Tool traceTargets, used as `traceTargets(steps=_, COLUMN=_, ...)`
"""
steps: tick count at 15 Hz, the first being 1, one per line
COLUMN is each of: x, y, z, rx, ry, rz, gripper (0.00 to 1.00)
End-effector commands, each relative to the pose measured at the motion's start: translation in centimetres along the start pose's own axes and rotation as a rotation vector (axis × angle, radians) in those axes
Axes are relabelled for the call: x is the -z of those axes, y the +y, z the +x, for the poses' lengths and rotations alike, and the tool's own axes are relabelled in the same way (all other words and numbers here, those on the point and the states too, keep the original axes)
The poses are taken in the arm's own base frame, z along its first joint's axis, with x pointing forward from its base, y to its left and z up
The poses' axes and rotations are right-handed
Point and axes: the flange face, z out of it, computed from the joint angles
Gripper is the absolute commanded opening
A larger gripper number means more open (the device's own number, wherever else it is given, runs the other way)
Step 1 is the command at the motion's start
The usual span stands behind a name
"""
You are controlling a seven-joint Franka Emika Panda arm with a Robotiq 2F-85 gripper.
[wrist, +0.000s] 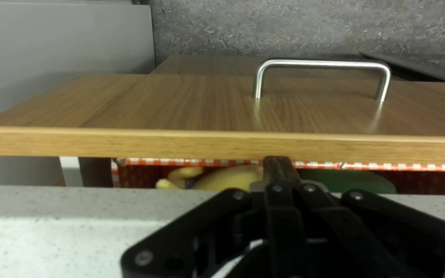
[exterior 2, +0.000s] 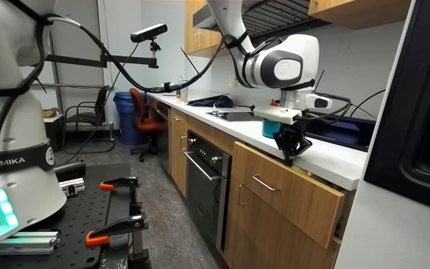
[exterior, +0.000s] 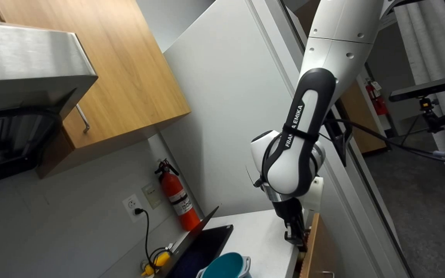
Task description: Open the top drawer of the cabinet to the right.
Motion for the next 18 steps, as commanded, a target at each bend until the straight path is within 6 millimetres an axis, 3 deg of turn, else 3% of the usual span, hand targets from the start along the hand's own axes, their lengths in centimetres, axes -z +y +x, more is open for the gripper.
traceTargets(steps=1, x=-0.3, y=-0.4, z=1.5, rx=0.012, ry=0.039, rz=0.018, gripper=0.0)
traceTargets(steps=10, x=-1.6, y=1.8, z=-0.6, rx=-0.073, ry=-0.092, rz=0.007, gripper=0.0)
traceTargets(steps=18, x=-1.3, y=3.0, z=-2.3, rx=-0.184, ry=-0.159, rz=0.024, gripper=0.0)
